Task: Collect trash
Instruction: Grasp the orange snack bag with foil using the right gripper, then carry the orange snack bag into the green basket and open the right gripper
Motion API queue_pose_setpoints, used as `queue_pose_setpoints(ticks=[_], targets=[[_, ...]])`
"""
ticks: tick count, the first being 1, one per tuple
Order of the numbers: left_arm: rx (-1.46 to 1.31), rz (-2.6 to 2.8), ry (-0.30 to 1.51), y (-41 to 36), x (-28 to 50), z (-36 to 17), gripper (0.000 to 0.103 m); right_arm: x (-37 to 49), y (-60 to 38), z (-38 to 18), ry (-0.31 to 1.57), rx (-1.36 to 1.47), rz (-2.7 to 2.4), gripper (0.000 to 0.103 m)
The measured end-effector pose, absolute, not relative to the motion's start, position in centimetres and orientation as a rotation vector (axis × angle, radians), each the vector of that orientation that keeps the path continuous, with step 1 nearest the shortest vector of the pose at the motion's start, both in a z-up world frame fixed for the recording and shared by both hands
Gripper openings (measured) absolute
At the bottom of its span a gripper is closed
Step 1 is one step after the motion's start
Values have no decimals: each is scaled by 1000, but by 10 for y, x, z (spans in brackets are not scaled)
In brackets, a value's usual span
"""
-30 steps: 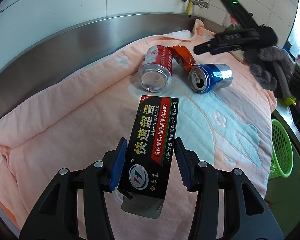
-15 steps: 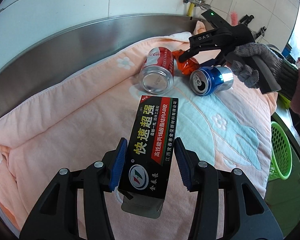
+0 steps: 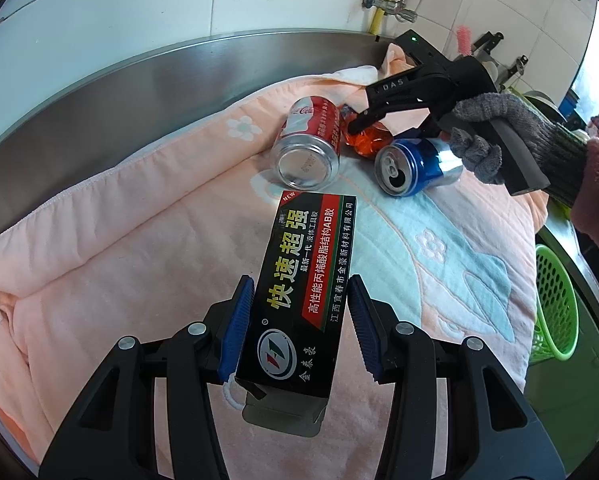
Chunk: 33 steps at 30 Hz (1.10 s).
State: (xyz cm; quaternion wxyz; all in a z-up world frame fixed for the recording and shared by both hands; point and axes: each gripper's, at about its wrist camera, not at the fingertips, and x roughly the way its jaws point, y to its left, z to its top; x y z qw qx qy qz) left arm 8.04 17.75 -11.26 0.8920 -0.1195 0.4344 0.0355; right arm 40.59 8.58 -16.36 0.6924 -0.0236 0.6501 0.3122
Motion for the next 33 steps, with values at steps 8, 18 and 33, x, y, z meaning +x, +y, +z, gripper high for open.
queue_pose_setpoints(ticks=[8,18,33], targets=[[-250,66,886,178,82,-107,48,396,72,-145,1399,19,716,50],[-236,13,850,161,89,-90,48,373,11,-83,1256,185,785,50],[-161,-185,813,83,89,-66,48,261,-170,-50,1098,339,602,50]])
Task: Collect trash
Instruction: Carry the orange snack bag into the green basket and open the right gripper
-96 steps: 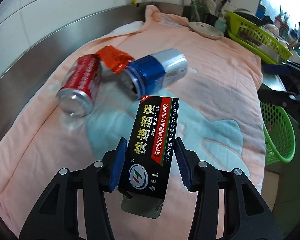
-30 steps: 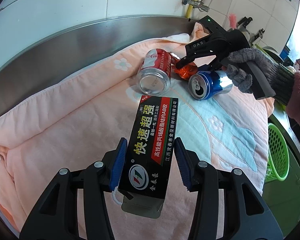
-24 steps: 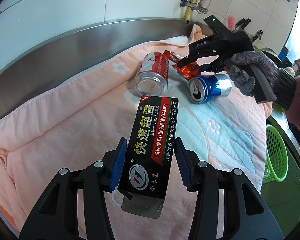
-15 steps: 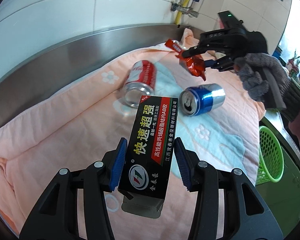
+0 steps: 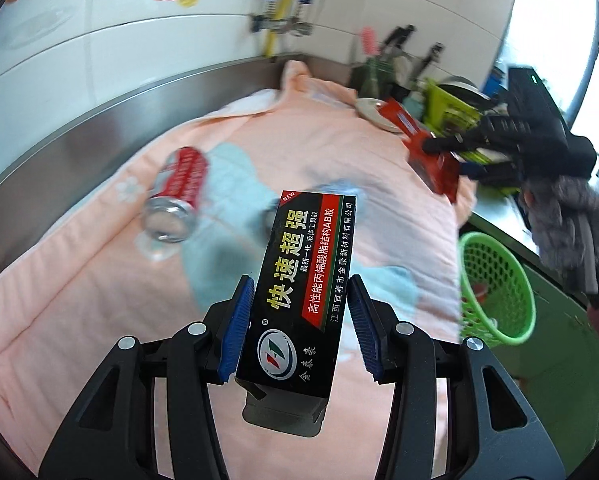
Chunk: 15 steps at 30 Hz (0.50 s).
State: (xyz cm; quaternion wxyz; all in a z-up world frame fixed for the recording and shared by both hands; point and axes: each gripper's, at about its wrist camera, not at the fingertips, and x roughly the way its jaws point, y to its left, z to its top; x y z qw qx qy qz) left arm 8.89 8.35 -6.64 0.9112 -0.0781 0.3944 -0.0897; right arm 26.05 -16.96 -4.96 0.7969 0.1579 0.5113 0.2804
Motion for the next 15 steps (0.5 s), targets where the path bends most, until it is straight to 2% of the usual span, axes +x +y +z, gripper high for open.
queue_pose_setpoints(ticks=[9,15], targets=[[-119,-352,803,11,93,-54,48,201,-336,-78,1077,387,262,50],[-70,-437,800,-35,98,-48,48,169,-403,-112,1106,452,118,54]])
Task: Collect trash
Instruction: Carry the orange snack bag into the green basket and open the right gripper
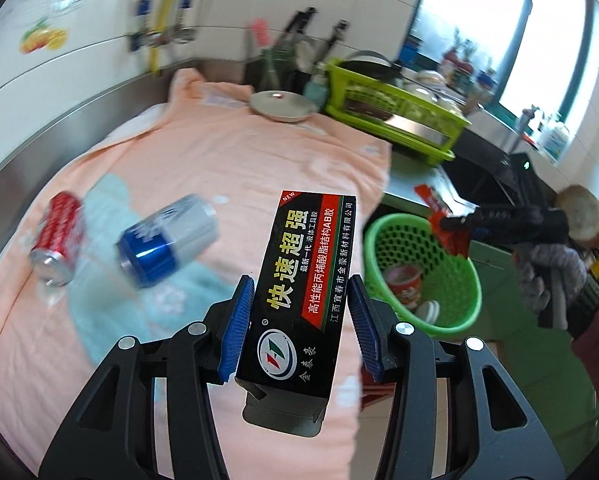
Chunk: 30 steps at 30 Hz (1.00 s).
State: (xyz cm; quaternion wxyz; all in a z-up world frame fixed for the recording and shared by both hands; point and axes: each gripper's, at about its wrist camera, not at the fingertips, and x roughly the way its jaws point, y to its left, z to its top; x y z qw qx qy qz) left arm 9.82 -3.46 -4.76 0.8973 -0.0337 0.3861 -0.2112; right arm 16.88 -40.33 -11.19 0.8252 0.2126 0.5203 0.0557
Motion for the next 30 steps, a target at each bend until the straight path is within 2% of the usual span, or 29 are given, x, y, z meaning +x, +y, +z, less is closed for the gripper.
queue_pose_setpoints(ticks=[7,9,18,30], targets=[[-17,-520,809,-92,110,-44,48,140,-436,-151,1140,492,37,67],[-3,-540,816,-108,114,-45,48,138,-435,-153,1137,489,20,75],[18,-607,852,-172,133,-56,48,115,-453,-143,1097,508,42,86],[49,-681,899,-248,158,-75,48,81,-471,-130,1033,527,49,86]])
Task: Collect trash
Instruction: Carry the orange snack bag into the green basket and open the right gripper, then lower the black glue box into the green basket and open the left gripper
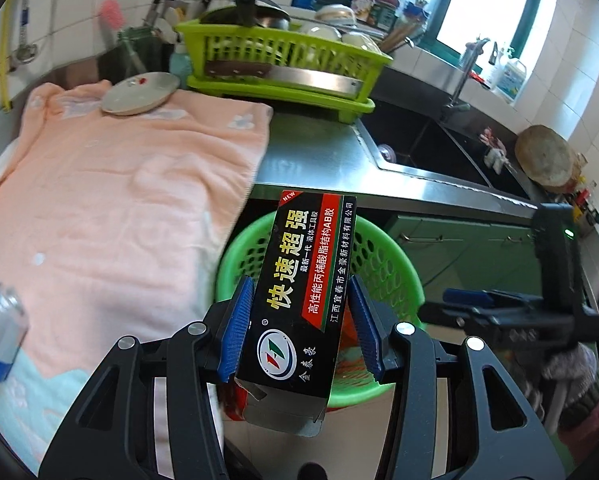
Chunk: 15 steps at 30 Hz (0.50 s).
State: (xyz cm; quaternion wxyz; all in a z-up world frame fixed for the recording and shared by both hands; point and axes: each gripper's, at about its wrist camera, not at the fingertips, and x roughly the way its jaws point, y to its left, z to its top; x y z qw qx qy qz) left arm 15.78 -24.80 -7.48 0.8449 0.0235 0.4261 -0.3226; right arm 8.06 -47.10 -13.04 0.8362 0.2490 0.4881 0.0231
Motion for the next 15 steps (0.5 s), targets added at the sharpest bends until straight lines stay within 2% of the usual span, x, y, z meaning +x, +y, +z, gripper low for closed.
queue_pose_setpoints(ticks=[10,13,15], targets=[[57,-683,963,-293,184,-109,51,51,-473,-118,1001,481,38,86],[64,-677,971,-302,189,-114,63,45,-474,-120,1001,487,34,86],[57,-680,960,-302,191,-114,64,43,-474,-120,1002,482,34,86]])
